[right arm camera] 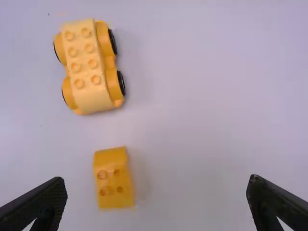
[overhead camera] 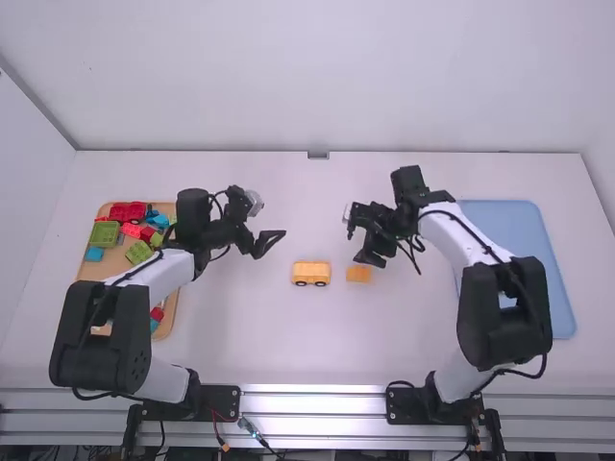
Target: Assemble lego blocks to make yellow taxi
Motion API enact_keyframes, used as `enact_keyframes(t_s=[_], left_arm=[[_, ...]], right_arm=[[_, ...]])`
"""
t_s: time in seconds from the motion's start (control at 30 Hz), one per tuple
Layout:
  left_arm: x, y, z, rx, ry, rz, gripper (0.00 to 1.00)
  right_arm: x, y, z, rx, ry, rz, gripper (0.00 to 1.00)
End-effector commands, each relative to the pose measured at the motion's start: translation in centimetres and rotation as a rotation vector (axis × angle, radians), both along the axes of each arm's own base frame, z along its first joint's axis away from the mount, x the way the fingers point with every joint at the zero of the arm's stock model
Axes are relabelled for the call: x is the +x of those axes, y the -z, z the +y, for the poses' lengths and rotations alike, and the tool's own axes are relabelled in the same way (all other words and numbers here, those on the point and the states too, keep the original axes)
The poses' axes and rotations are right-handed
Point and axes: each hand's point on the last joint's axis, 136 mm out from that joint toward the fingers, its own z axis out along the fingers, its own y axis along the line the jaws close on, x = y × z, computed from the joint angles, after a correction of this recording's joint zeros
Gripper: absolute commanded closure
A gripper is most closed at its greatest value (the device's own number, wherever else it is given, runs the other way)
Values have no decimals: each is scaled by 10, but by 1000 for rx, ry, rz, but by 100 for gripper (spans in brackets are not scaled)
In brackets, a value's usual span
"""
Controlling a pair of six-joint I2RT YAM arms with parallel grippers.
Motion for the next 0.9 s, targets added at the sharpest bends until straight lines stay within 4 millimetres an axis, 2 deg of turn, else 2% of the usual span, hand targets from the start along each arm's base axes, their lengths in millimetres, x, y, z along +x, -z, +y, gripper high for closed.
enact_keyframes(t_s=[0.0,0.13,0.2,0.33,0.53,0.73,0.87], left_arm=[[-27,-8,-24,13,252,-172,1],[-38,4,-37,10,339,-190,1],[-41,18,-45,21,377,-190,1],[-51,38,-58,30,461,-204,1],[-56,52,-68,26,491,-181,1],[-57,53,-69,20,490,-163,1],[-56,53,-68,19,480,-153,1]], right_arm=[[-28,17,7,165,-70,48,1],[-32,32,0,277,-34,25,1],[-36,39,-5,331,-22,31,1],[-43,54,-13,360,-63,17,1],[-40,80,-15,371,-55,20,5],[-38,96,-13,383,-60,37,16],[-40,103,-11,374,-64,58,33]])
